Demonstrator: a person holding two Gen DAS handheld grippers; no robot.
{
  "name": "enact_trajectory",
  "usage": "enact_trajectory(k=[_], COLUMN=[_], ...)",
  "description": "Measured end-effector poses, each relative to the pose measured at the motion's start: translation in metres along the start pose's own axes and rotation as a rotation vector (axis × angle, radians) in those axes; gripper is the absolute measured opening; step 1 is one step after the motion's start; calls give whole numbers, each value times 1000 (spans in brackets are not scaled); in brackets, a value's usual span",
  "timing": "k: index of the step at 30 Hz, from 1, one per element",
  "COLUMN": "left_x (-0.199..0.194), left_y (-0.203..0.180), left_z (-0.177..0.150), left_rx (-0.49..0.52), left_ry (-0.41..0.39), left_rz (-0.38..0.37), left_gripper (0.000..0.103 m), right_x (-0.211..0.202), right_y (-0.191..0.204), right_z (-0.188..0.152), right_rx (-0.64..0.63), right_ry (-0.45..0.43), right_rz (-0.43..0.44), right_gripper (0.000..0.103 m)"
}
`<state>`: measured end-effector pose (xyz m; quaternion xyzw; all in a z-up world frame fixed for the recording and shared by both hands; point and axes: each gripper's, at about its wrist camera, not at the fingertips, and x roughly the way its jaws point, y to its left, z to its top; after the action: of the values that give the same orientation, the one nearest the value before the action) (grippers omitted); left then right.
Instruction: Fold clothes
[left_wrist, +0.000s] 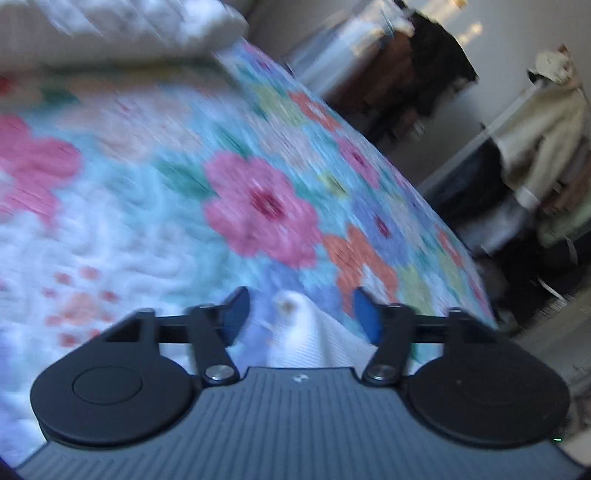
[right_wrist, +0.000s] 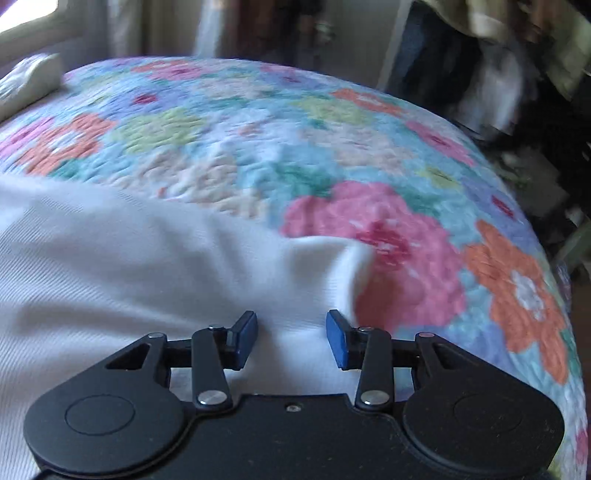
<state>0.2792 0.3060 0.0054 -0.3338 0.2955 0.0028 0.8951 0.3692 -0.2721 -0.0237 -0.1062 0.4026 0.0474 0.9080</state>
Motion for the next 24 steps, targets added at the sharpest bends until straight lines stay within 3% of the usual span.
enact_trajectory(k=[3, 6, 9, 11, 14, 15, 17, 19, 21, 24], left_x=[-18, -27, -20, -12, -1, 2, 1, -4, -9, -27], left_y=[-8, -33, -60, -64, -51, -45, -38, -35, -31, -24], left_z=[0, -12, -35, -52, -67, -71, -75, -72, -71, -68], left_rx=[30, 166, 357, 417, 426, 437, 469, 503, 547, 451], left_ry=[-7, 14, 99, 170, 290, 317, 323, 285, 257, 243], left_rz=[-48, -47, 100, 191, 335, 388, 432, 531, 624, 512], left_gripper=[63, 63, 62, 62, 63, 64, 65, 64, 63, 62], right_x=[-18, -41, -61, -67, -73, -71, -69, -76, -87, -101], right_y=[-13, -15, -10, -4, 7, 12, 18, 13, 0, -16], right_z=[-4, -9, -11, -15, -36, -45, -64, -75, -82, -92], right_rx=[64, 71, 63, 89, 96, 77, 44, 55, 146, 290], right_ry=[-26, -44, -45, -13, 105, 166, 233, 233, 227, 191], right_rz=[-39, 23, 138, 228, 361, 359, 244, 147, 118, 142], right_gripper=[45, 47, 50, 51, 56, 59, 60, 60, 60, 60])
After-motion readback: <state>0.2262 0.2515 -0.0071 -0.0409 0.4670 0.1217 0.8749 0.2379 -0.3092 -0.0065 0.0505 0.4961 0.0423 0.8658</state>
